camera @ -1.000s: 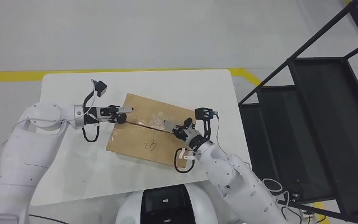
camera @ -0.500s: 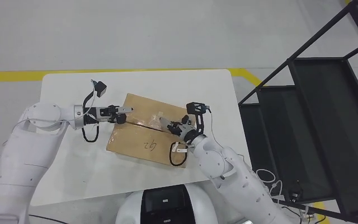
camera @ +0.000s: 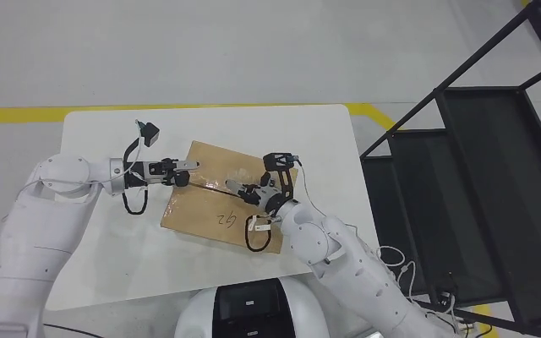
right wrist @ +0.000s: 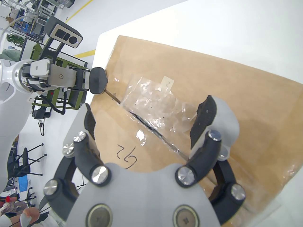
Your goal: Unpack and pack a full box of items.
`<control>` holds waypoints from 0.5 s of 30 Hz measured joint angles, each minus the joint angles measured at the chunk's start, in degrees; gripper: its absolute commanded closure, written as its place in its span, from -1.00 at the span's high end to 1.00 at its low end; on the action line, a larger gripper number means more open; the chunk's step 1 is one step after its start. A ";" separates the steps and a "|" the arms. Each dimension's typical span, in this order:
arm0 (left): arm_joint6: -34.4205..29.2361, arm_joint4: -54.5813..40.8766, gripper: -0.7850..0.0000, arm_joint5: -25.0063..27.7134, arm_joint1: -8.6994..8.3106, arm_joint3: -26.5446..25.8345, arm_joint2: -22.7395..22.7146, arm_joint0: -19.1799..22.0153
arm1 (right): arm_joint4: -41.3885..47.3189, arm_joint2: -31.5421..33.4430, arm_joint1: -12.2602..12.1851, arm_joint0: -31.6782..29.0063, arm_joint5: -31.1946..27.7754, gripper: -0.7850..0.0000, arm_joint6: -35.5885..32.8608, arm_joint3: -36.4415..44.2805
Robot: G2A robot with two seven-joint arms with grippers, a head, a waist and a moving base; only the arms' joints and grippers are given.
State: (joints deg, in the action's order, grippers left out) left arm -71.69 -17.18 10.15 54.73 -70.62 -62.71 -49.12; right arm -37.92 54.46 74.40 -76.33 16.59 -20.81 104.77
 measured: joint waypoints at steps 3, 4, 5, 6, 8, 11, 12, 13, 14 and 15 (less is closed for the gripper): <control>-0.02 -0.02 1.00 0.05 0.01 0.08 0.00 0.03 | -0.58 -0.83 0.30 1.37 -0.94 1.00 -0.01 -0.62; -0.04 -0.02 1.00 0.06 0.02 0.10 0.00 0.04 | -0.84 -1.25 0.45 2.04 -1.32 1.00 0.05 -0.85; -0.06 -0.02 1.00 0.07 0.02 0.11 0.00 0.04 | -0.92 -1.54 0.58 2.53 -1.46 1.00 0.13 -1.02; -0.08 -0.02 1.00 0.08 0.01 0.12 -0.02 0.04 | -0.95 -1.83 0.71 3.03 -1.56 1.00 0.16 -1.19; -0.09 -0.07 1.00 0.08 -0.01 0.14 -0.13 0.03 | -1.03 -2.57 1.05 4.31 -1.73 1.00 0.06 -1.68; -0.04 -0.05 1.00 0.04 -0.05 0.07 -0.29 -0.03 | -0.99 -3.65 1.60 6.14 -1.49 1.00 -0.04 -2.75; 0.00 -0.01 1.00 0.07 -0.07 0.05 -0.38 -0.06 | -1.02 -3.94 1.79 6.64 -1.06 1.00 0.01 -3.18; 0.01 -0.01 1.00 0.10 -0.09 0.05 -0.45 -0.09 | -1.12 -4.07 1.91 6.87 -0.58 1.00 0.10 -3.39; 0.01 -0.02 1.00 0.09 -0.10 0.06 -0.50 -0.12 | -1.30 -4.15 2.00 6.98 -0.03 1.00 0.22 -3.46; 0.01 -0.05 1.00 0.05 -0.12 0.06 -0.56 -0.18 | -1.67 -4.24 2.10 7.02 0.61 1.00 0.32 -3.42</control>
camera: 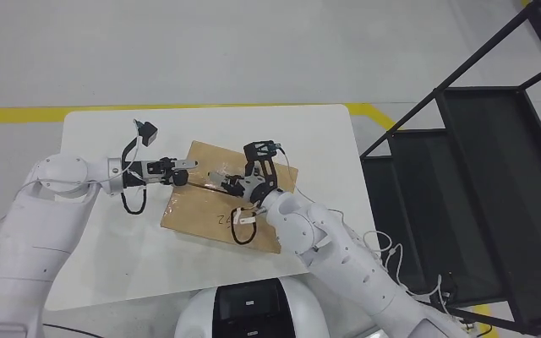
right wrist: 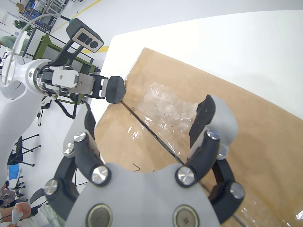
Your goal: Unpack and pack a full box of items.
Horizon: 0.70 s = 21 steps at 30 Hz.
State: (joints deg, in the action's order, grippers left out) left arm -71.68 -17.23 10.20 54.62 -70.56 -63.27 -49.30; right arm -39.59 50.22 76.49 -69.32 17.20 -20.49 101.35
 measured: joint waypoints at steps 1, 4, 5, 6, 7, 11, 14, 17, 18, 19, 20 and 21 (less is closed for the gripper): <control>-0.02 0.00 1.00 -0.02 -0.01 -0.01 -0.04 -0.04 | -0.28 -0.05 0.05 -0.04 0.26 1.00 0.05 0.10; -0.21 0.03 1.00 -0.08 -0.08 0.28 -0.25 0.03 | -1.70 -0.39 0.04 -0.21 -1.86 1.00 0.17 0.53; -0.35 0.03 1.00 -0.07 -0.09 0.49 -0.33 0.15 | -2.39 -0.63 -0.01 -0.23 -3.24 1.00 0.01 0.60; -0.41 0.00 1.00 -0.04 -0.08 0.81 -0.35 0.39 | -2.79 -1.00 -0.04 -0.25 -5.36 1.00 -0.22 0.83; -0.39 -0.07 1.00 -0.03 -0.02 0.97 -0.24 0.61 | -2.87 -1.23 -0.03 -0.24 -6.78 1.00 -0.25 0.86; 0.10 -1.11 1.00 0.60 0.34 1.74 0.28 1.46 | -2.69 -2.10 0.35 0.52 -10.07 1.00 0.72 0.03; -0.14 -1.68 1.00 0.95 0.49 2.85 0.45 2.10 | -2.08 -2.64 0.67 1.17 -12.68 1.00 2.10 -0.80; -1.08 -2.54 1.00 1.10 0.72 4.30 0.83 2.99 | -0.83 -2.40 0.86 0.95 -15.72 1.00 4.65 -1.64; -1.49 -3.07 1.00 1.24 0.87 5.03 1.10 3.42 | -0.10 -1.98 0.87 0.65 -16.97 1.00 5.88 -1.89; -1.72 -3.51 1.00 1.32 1.01 5.58 1.35 3.73 | 0.63 -1.64 0.87 0.39 -18.21 1.00 6.77 -2.07; -1.95 -4.01 1.00 1.38 1.16 6.12 1.64 4.03 | 1.31 -1.25 0.85 0.15 -19.45 1.00 7.49 -2.37; -2.14 -4.60 1.00 1.44 1.39 6.77 2.06 4.46 | 1.99 -0.76 0.81 -0.09 -20.92 1.00 8.23 -2.71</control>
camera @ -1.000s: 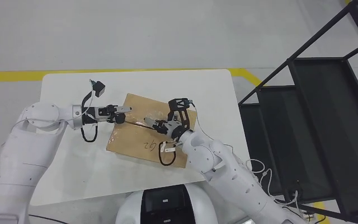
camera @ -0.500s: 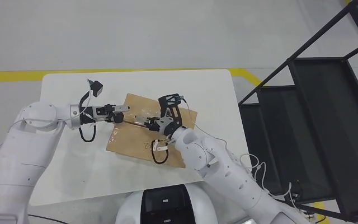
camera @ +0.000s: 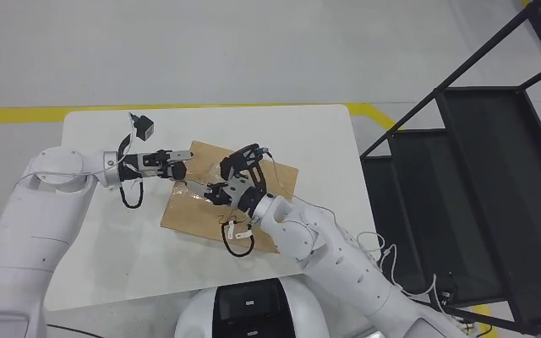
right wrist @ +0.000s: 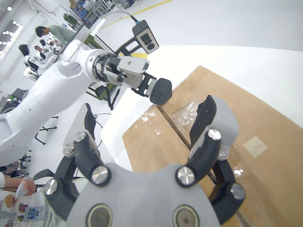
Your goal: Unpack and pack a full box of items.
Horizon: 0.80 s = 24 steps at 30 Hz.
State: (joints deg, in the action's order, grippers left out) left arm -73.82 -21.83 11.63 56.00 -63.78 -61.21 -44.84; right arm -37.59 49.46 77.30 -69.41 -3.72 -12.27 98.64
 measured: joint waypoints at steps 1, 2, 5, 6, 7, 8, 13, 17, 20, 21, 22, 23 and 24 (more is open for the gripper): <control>-0.13 -0.35 1.00 0.05 0.16 0.47 0.31 0.35 | 0.70 0.31 -0.01 -0.20 -1.23 1.00 0.51 -0.19; -0.32 -0.67 1.00 0.12 0.32 0.92 0.61 0.70 | 1.46 0.65 -0.03 -0.36 -2.42 1.00 0.94 -0.47; -0.63 -1.21 1.00 0.41 0.78 2.31 1.51 1.77 | 3.23 1.24 0.10 -0.20 -4.03 1.00 1.55 -1.66; -0.78 -1.35 1.00 0.49 0.92 2.92 1.76 2.18 | 3.71 1.14 0.23 0.05 -4.10 1.00 1.58 -2.07; -0.92 -1.47 1.00 0.56 1.01 3.41 1.91 2.48 | 4.06 1.01 0.33 0.25 -4.26 1.00 1.66 -2.37; -1.09 -1.60 1.00 0.62 1.10 3.89 2.03 2.75 | 4.46 0.87 0.44 0.44 -4.46 1.00 1.79 -2.72; -1.58 -2.49 1.00 0.87 1.69 6.28 2.94 3.90 | 4.40 0.68 0.78 0.53 -4.26 1.00 2.86 -2.83; -1.06 -2.16 1.00 0.92 2.41 6.34 4.59 4.55 | 2.17 1.94 0.37 -2.16 -2.95 1.00 3.87 -0.35; -0.81 -1.38 1.00 0.97 3.01 5.76 6.17 4.89 | 1.31 3.50 -0.10 -5.06 -2.13 1.00 4.09 1.33; -0.60 -1.28 1.00 1.04 3.24 5.45 6.73 4.88 | 1.44 3.96 -0.22 -6.02 -0.94 1.00 3.39 1.64; -0.41 -1.27 1.00 1.07 3.39 5.26 7.07 4.85 | 1.88 4.17 -0.25 -6.58 0.11 1.00 2.65 1.95; -0.23 -1.29 1.00 1.09 3.52 5.14 7.32 4.81 | 2.32 4.28 -0.28 -7.01 0.97 1.00 1.85 2.32; -0.12 -1.31 1.00 1.17 3.64 5.01 7.55 4.78 | 2.71 4.30 -0.31 -7.48 1.55 1.00 0.83 2.82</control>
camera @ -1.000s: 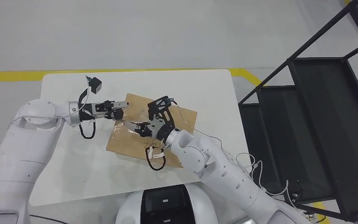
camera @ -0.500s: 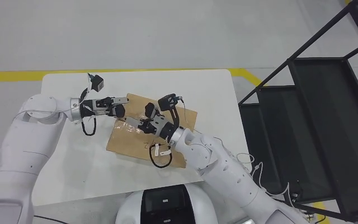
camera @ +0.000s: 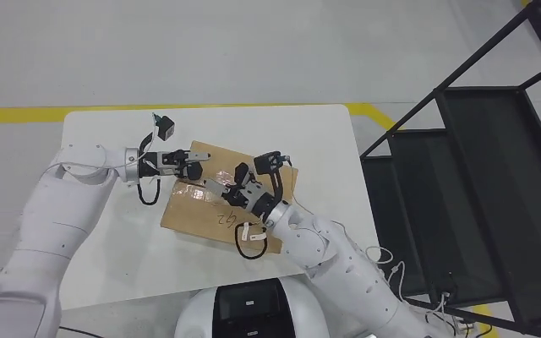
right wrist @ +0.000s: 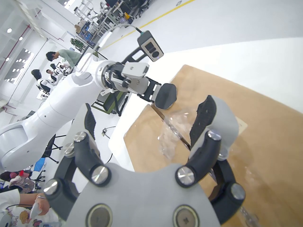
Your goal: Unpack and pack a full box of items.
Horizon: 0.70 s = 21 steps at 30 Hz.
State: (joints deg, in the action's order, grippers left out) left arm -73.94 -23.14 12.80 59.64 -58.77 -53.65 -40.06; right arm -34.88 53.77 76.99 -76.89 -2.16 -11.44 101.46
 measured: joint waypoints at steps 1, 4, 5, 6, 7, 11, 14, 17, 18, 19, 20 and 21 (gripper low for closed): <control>0.00 -0.01 1.00 0.08 0.06 -0.09 0.11 -0.05 | 0.32 -0.06 -0.02 -0.29 0.10 1.00 -0.80 0.29; -0.02 -0.03 1.00 0.34 0.13 -0.28 0.14 -0.31 | 1.07 -0.50 -0.03 -0.49 -0.03 1.00 -3.31 0.67; -0.04 0.02 1.00 0.42 0.13 -0.28 0.07 -0.38 | 0.99 -0.69 0.01 -0.38 0.10 1.00 -3.62 0.58; -0.05 0.04 1.00 0.46 0.11 -0.22 -0.06 -0.47 | 1.01 -0.94 0.11 -0.15 0.35 1.00 -3.67 0.19; -0.05 0.04 1.00 0.47 0.10 -0.17 -0.17 -0.51 | 1.26 -1.07 0.21 0.10 0.65 1.00 -3.53 -0.29; 0.35 -0.24 1.00 0.77 0.03 0.00 -0.83 -0.59 | 2.81 -1.90 0.79 2.04 2.05 1.00 -3.74 -3.56; 0.89 -0.92 1.00 1.35 -0.15 -0.04 -1.85 -0.98 | 3.21 -2.97 1.25 3.90 2.09 1.00 -4.48 -5.94; 1.46 -2.45 1.00 2.15 -0.52 -0.87 -3.59 -1.89 | 3.18 -4.12 1.75 5.55 2.21 1.00 -4.54 -7.62; 1.66 -3.21 1.00 2.40 -0.75 -1.38 -4.51 -2.45 | 3.34 -4.61 1.98 6.31 2.18 1.00 -4.49 -8.25; 1.84 -3.66 1.00 2.59 -0.95 -1.77 -5.28 -2.90 | 3.42 -5.01 2.17 6.92 2.12 1.00 -4.51 -8.78; 2.03 -4.01 1.00 2.73 -1.18 -2.14 -6.09 -3.35 | 3.50 -5.41 2.36 7.54 2.07 1.00 -4.59 -9.32; 2.25 -4.32 1.00 2.81 -1.50 -2.60 -7.19 -3.92 | 3.65 -5.93 2.60 8.28 2.09 1.00 -4.66 -9.99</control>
State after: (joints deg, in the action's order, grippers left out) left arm -71.69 -27.46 15.60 58.14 -61.37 -60.84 -43.98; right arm -31.23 47.84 79.60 -68.60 -0.08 -16.10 91.47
